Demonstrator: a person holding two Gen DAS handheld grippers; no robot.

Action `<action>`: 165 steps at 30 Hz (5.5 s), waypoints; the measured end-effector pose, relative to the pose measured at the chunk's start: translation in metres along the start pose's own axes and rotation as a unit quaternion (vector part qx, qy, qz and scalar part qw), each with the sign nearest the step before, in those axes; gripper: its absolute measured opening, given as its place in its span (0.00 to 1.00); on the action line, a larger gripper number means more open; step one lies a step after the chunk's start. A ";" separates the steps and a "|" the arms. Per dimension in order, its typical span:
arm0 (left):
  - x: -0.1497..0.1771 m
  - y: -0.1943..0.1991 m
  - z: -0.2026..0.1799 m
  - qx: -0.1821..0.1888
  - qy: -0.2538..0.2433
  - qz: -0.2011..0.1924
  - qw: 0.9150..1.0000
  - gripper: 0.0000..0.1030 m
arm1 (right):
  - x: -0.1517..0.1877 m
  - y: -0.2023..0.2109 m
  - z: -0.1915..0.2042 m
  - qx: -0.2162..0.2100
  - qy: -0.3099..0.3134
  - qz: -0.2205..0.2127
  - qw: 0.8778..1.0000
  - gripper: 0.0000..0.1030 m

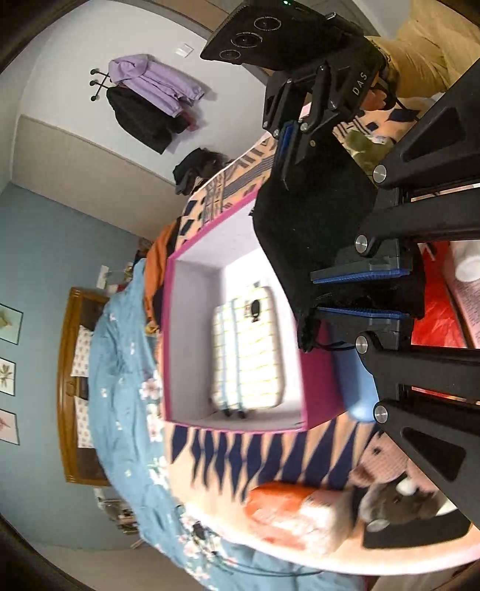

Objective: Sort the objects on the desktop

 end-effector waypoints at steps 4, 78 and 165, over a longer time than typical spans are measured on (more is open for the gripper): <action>-0.014 0.007 -0.003 -0.013 -0.012 -0.018 1.000 0.11 | -0.011 -0.001 -0.004 0.000 0.002 -0.006 1.000 0.07; 0.060 -0.120 0.003 0.036 0.081 0.146 0.985 0.22 | 0.067 0.013 -0.070 -0.015 -0.199 0.011 0.980 0.09; -0.105 -0.070 0.026 -0.050 -0.013 -0.032 0.998 0.07 | -0.049 -0.080 -0.099 -0.053 -0.145 0.008 0.988 0.08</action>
Point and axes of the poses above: each gripper's, at about its wrist camera, not at the fingertips, and y roughly against the way its jaws point, z to its left, x to its underside, the point moved 5 cm from there along -y, roughly the way its jaws point, and after that the axes turned 10 degrees about y, right-handed, at the moved point
